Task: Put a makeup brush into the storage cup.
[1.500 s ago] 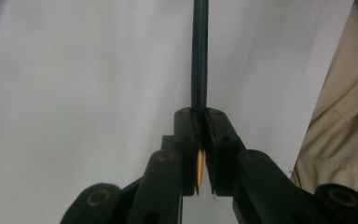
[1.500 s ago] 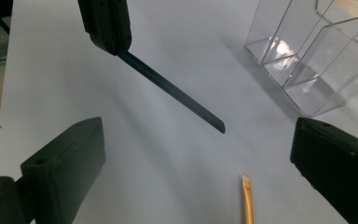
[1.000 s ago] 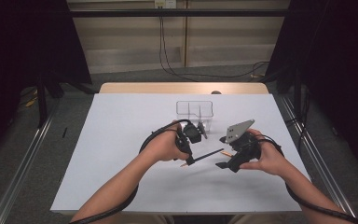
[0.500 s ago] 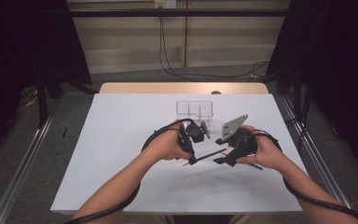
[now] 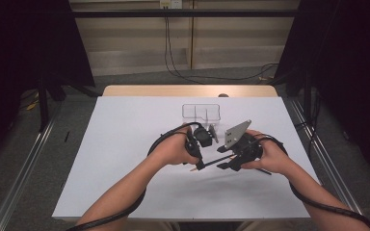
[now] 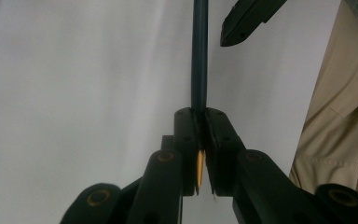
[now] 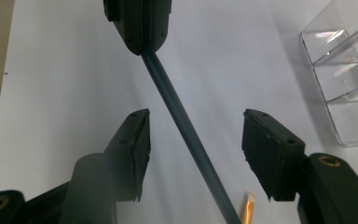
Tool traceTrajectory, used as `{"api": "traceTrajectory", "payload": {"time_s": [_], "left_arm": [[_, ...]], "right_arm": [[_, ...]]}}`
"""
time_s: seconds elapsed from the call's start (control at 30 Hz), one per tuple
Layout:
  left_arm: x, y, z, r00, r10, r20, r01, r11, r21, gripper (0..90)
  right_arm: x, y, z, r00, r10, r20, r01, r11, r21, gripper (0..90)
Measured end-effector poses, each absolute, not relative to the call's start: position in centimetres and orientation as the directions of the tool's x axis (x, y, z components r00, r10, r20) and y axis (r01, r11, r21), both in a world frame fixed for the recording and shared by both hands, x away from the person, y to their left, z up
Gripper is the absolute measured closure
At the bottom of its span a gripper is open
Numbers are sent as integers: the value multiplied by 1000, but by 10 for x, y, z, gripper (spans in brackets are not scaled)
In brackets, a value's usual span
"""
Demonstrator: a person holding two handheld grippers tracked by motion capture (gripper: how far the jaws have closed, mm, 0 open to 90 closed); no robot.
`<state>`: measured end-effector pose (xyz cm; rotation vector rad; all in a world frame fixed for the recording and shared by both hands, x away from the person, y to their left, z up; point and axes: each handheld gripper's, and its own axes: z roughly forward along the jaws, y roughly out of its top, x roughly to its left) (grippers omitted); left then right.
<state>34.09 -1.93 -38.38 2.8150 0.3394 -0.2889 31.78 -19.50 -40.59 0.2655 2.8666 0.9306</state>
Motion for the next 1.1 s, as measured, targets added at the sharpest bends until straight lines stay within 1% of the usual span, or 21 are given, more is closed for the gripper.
{"api": "traceTrajectory", "payload": {"time_s": [0.2, 0.4, 0.53, 0.7, 0.83, 1.1], "left_arm": [[341, -19, -383, 951, 200, -237, 261, -927, 267, 841], [342, -19, -383, 951, 203, -234, 263, -927, 267, 841], [343, -20, -383, 952, 202, -232, 261, -929, 262, 841], [342, -20, -384, 949, 207, -239, 269, -925, 269, 841], [342, -20, -383, 949, 193, -250, 261, -925, 276, 841], [345, -19, -381, 946, 184, -266, 260, -921, 289, 842]], "right_arm": [[316, -191, -406, -979, 196, -64, 124, 807, 577, 480], [316, -189, -408, -981, 180, -67, 108, 806, 583, 537], [315, -187, -407, -983, 169, -71, 98, 809, 580, 609], [314, -187, -407, -985, 155, -72, 85, 808, 582, 672], [314, -189, -409, -986, 149, -71, 82, 817, 571, 750], [313, -191, -413, -987, 149, -63, 89, 824, 559, 778]]}}
